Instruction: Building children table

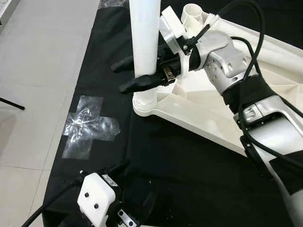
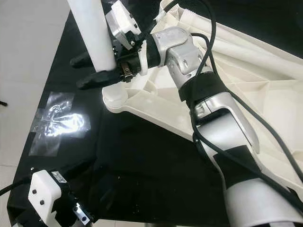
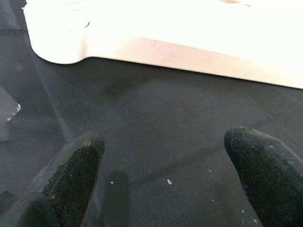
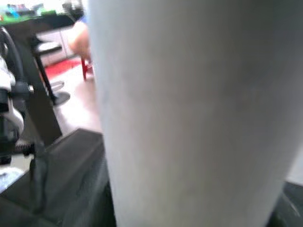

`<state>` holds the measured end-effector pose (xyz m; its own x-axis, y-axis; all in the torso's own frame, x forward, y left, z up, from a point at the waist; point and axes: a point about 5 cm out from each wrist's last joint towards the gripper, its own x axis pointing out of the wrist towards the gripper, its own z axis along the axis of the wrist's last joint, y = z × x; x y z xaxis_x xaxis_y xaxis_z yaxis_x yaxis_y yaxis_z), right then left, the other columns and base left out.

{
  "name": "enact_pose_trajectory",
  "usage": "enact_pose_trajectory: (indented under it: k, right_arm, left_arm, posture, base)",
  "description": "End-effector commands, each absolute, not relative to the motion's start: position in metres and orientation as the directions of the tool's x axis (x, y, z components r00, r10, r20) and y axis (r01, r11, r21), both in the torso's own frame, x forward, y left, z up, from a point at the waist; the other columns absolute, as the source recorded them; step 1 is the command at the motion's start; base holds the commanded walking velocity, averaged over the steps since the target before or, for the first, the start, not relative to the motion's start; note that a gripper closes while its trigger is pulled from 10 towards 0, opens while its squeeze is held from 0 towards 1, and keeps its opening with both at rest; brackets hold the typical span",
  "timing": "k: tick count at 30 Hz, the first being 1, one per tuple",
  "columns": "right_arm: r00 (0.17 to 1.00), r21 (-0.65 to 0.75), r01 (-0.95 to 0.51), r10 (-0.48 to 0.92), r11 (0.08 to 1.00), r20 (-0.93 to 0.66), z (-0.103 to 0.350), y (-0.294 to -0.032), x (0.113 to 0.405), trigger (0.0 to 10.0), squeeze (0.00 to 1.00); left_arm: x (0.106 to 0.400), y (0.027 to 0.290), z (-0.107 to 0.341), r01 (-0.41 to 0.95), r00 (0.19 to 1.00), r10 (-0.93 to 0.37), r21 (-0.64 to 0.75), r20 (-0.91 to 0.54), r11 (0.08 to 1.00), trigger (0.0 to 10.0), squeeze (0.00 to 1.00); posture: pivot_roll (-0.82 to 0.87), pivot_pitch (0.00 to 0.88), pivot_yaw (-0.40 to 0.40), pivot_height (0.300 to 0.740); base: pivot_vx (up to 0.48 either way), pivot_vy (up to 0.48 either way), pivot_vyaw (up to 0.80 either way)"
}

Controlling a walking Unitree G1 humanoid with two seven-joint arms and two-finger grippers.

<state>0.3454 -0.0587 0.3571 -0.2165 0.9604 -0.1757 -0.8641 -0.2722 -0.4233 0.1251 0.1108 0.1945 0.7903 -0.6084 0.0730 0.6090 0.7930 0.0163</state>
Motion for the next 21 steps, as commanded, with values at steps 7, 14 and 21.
enact_pose_trajectory:
  k: [7,14,21]
  right_arm:
    - [-0.133,-0.286,-0.935,0.954,-0.211,-0.269,0.311,-0.067,0.358,10.0,0.00]
    - [-0.076,-0.284,-0.948,0.971,-0.141,-0.228,0.308,-0.073,0.359,10.0,0.00]
    - [-0.002,-0.283,-0.958,0.982,-0.056,-0.190,0.307,-0.081,0.360,10.0,0.00]
  left_arm:
    - [0.121,0.109,0.193,0.619,0.785,-0.617,-0.011,0.054,0.786,10.0,0.00]
    - [0.121,0.109,0.193,0.619,0.784,-0.618,-0.011,0.051,0.785,10.0,0.00]
    - [0.122,0.109,0.193,0.620,0.784,-0.619,-0.011,0.049,0.784,10.0,0.00]
  posture:
    - [0.08,0.472,-0.141,0.740]
    - [0.08,0.470,-0.138,0.740]
    - [0.08,0.469,-0.136,0.740]
  base:
    - [0.000,0.000,0.00]
    - [0.000,0.000,0.00]
    - [0.000,0.000,0.00]
